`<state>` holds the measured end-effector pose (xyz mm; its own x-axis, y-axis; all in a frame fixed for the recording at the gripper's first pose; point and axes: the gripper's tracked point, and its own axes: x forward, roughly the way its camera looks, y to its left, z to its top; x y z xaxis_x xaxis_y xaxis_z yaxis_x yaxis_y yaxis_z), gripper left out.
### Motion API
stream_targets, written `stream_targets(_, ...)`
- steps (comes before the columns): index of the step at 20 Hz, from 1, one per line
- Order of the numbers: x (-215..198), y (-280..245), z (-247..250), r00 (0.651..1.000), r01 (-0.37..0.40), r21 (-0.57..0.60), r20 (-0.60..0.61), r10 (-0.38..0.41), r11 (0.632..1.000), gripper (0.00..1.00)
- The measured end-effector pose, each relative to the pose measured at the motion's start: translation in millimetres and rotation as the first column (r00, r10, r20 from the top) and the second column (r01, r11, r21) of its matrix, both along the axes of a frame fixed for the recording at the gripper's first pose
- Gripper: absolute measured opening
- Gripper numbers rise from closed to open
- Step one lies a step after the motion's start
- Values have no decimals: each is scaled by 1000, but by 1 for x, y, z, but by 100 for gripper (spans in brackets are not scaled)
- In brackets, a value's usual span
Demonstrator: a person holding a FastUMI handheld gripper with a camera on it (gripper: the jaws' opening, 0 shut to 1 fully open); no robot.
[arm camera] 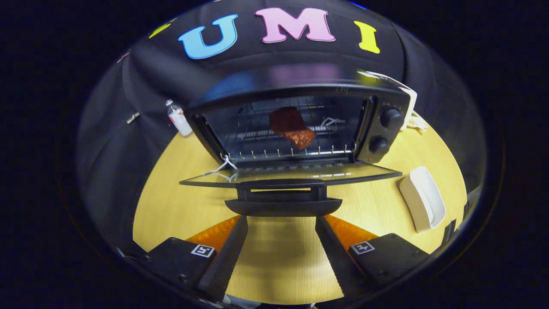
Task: Open the toaster oven, put the food inside, and close the toaster oven door.
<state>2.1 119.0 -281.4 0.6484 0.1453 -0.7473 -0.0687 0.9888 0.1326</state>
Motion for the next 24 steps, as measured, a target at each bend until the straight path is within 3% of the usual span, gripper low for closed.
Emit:
stream_targets(5, 33, -2, 37, 992, 10, 27, 123, -13, 1000, 98)
stream_targets(10, 35, -10, 78, 969, -56, 9, 243, 52, 998, 98)
stream_targets(13, 22, -30, 108, 938, -108, -35, 328, 114, 993, 99)
stream_targets(17, 12, -60, 165, 867, -136, -64, 474, 150, 989, 98)
stream_targets(20, 15, -96, 201, 840, -74, -55, 535, 92, 996, 98)
stream_targets(24, 21, -136, 250, 788, 35, 81, 611, -78, 996, 98)
